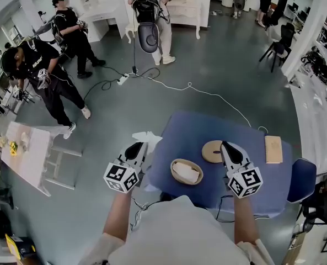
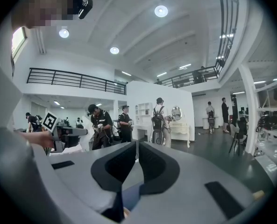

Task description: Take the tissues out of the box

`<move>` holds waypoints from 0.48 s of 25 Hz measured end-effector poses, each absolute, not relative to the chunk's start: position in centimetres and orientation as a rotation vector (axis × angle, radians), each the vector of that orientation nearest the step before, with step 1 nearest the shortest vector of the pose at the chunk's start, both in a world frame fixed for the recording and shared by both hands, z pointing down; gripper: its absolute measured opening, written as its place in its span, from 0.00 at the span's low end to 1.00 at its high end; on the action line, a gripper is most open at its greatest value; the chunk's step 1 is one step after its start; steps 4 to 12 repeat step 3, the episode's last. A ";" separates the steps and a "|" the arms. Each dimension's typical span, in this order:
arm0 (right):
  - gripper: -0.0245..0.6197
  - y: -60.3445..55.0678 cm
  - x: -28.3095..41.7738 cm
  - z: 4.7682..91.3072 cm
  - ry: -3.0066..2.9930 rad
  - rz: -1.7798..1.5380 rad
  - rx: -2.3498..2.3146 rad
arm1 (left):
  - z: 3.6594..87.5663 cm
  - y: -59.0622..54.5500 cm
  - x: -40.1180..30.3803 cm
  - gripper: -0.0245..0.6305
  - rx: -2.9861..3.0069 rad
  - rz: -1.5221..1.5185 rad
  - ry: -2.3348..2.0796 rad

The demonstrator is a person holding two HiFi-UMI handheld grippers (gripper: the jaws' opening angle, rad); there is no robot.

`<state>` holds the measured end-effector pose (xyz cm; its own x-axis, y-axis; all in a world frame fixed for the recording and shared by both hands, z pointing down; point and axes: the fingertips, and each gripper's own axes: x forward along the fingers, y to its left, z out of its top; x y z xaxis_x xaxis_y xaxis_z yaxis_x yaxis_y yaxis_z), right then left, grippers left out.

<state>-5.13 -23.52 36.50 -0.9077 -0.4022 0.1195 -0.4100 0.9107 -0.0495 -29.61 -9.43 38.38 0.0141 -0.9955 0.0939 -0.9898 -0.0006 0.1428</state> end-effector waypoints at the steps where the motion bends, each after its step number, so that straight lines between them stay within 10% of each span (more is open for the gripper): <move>1: 0.11 -23.4 -5.2 36.5 -2.966 0.111 0.631 | 38.4 -9.3 -29.7 0.08 2.108 -0.052 -2.095; 12: 0.11 -23.2 -5.4 36.5 -2.967 0.111 0.630 | 38.5 -9.0 -29.9 0.08 2.104 -0.055 -2.097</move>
